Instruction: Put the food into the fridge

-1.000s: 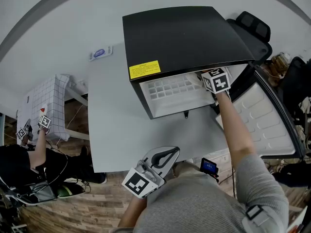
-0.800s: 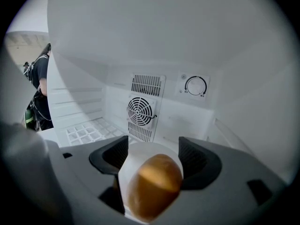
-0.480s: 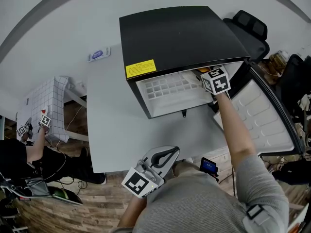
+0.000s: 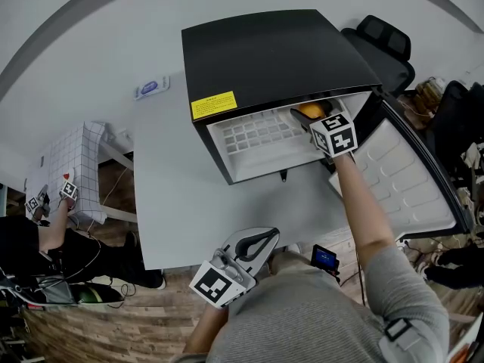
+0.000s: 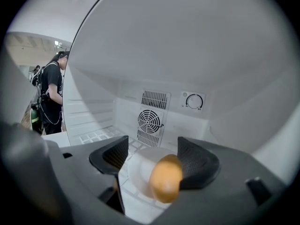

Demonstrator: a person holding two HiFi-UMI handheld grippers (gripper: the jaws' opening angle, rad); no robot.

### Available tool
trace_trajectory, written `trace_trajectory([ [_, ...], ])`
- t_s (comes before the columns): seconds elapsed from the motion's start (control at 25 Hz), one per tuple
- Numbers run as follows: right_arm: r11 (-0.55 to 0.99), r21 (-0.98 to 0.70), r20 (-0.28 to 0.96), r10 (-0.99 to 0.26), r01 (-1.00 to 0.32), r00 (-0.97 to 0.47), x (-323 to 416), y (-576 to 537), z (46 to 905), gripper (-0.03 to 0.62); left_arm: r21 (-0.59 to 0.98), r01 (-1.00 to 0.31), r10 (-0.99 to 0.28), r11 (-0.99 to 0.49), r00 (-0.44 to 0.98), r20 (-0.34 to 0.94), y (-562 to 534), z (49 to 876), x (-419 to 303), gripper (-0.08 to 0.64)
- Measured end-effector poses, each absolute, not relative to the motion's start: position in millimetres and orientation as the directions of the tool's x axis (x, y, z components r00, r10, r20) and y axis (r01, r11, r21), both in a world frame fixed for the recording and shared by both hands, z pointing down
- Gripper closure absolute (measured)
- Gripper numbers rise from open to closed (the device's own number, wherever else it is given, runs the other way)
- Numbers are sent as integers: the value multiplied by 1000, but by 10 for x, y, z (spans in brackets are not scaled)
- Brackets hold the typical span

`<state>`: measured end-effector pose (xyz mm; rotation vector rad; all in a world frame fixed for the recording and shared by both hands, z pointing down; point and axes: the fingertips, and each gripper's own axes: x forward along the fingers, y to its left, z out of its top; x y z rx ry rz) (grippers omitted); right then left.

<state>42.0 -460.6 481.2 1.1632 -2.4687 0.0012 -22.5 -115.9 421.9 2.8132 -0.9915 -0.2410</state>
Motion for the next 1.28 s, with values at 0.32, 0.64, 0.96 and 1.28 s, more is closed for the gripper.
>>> trace_trajectory([
  [0.32, 650, 172, 336, -745, -741, -576, 445, -4394, 4761, 259, 190, -600, -624, -777, 775, -104, -1100, 4217, -184, 548],
  [0.64, 641, 171, 315, -755, -749, -575, 508, -4265, 4755, 285, 186, -593, -616, -783, 782, -100, -1058, 4217, -144, 548],
  [0.96, 586, 220, 257, -806, -780, -534, 641, -4220, 4602, 521, 189, -589, -612, -786, 785, -98, -1031, 4217, -110, 548],
  [1.28, 576, 224, 255, -813, -786, -523, 682, -4183, 4585, 579, 183, -589, -611, -787, 785, -102, -1024, 4199, -95, 548],
])
